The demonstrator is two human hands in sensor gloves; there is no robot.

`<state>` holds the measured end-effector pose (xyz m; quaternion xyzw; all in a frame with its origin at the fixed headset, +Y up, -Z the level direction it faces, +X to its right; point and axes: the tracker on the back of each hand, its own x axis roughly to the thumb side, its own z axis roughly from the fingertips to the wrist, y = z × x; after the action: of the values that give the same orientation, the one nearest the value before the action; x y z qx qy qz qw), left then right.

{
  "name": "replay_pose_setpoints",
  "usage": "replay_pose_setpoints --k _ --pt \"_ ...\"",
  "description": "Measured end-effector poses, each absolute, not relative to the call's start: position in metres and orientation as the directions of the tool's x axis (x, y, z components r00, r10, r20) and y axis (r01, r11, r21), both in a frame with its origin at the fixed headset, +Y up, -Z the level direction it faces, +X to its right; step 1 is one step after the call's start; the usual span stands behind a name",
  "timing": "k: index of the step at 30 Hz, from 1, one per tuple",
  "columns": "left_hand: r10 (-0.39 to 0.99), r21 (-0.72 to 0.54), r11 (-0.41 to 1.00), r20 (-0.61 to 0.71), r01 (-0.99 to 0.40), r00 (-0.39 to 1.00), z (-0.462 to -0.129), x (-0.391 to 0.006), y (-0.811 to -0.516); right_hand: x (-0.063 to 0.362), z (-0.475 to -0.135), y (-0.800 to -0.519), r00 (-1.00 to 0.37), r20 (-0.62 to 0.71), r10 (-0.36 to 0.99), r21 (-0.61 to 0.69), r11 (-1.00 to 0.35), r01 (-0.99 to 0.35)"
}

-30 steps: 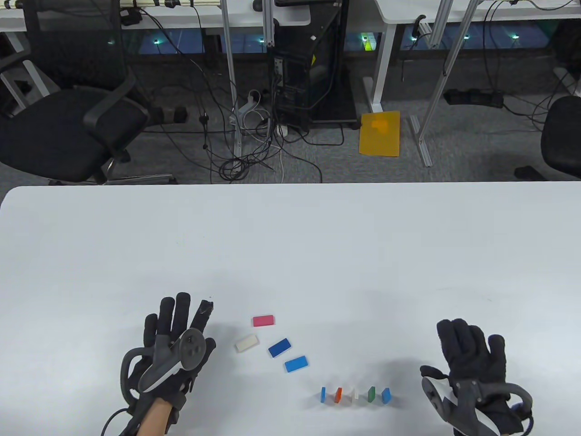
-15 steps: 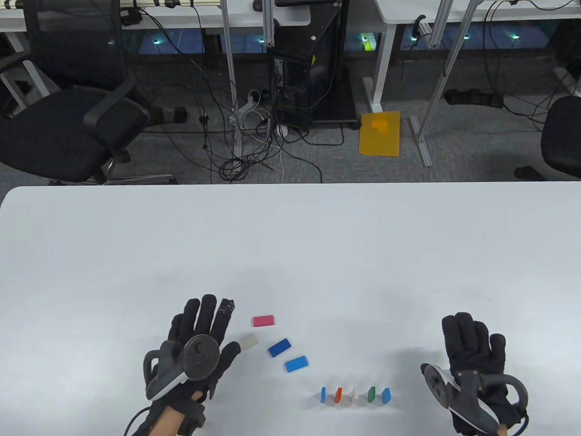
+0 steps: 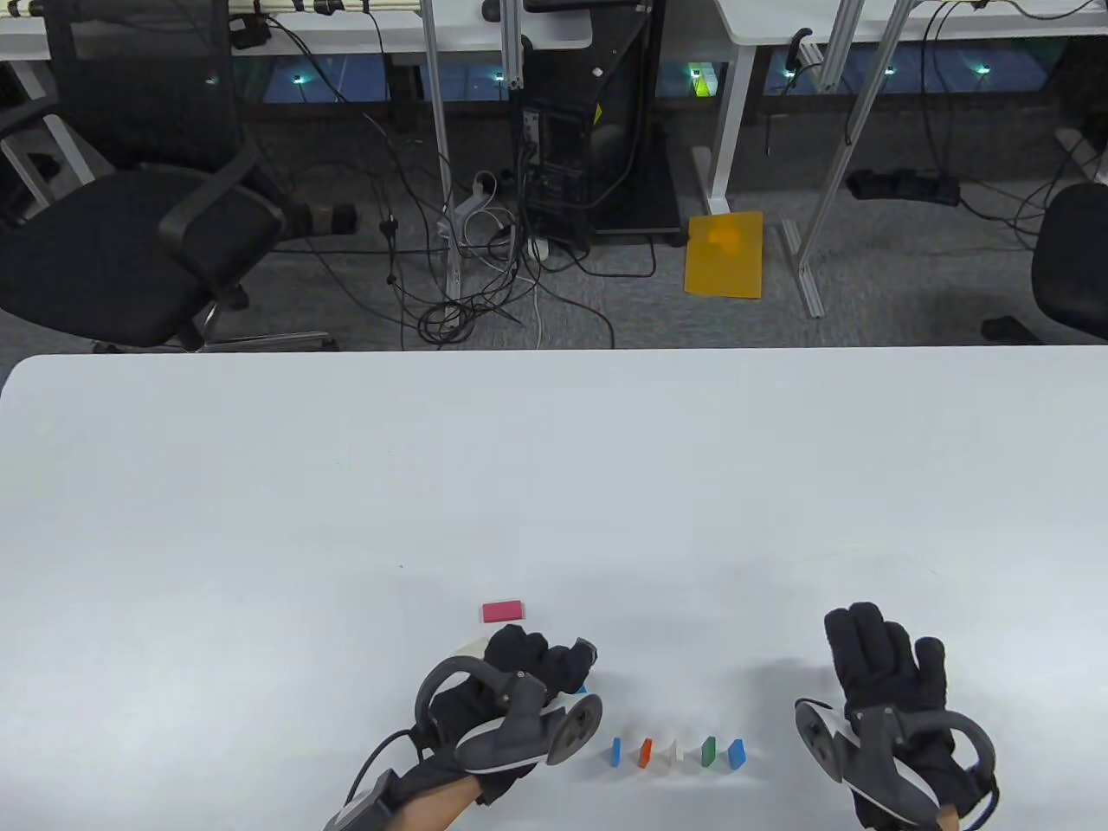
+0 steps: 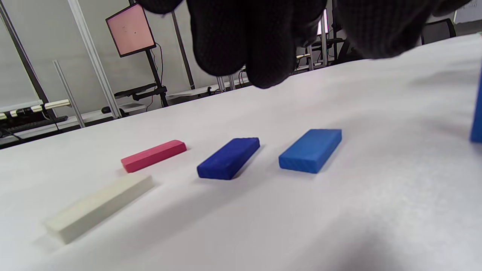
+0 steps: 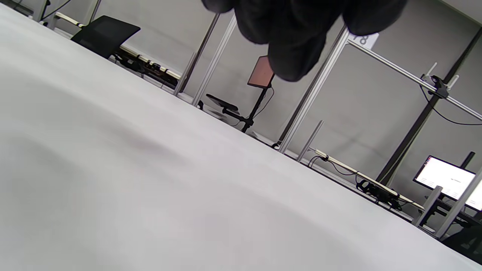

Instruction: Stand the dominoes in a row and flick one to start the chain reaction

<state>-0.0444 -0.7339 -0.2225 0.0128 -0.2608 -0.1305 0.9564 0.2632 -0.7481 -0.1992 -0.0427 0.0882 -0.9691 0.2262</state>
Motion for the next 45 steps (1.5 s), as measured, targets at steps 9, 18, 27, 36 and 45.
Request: replay_pose_setpoints --k 9,18,27,36,45 --pt "-0.427 0.131 0.898 0.483 0.42 0.764 -0.237 -0.016 -0.761 0.261 -0.199 -0.746 -0.886 0.041 -0.462 -0.224 -0.868 0.443" --pt "-0.492 0.153 0.863 0.478 0.482 0.728 -0.239 0.0 -0.762 0.259 -0.198 -0.744 -0.87 0.052 -0.49 -0.229 -0.854 0.467" --pt "-0.378 0.198 0.926 0.486 0.322 0.788 -0.235 -0.021 -0.741 0.261 -0.199 -0.748 -0.883 0.048 -0.468 -0.198 -0.87 0.45" --pt "-0.188 0.229 0.97 0.494 0.081 0.849 -0.212 -0.063 -0.706 0.258 -0.198 -0.749 -0.879 0.07 -0.472 -0.196 -0.87 0.451" --pt "-0.114 0.132 0.99 0.584 0.044 0.803 -0.204 -0.081 -0.73 0.257 -0.198 -0.751 -0.872 0.079 -0.482 -0.188 -0.867 0.462"
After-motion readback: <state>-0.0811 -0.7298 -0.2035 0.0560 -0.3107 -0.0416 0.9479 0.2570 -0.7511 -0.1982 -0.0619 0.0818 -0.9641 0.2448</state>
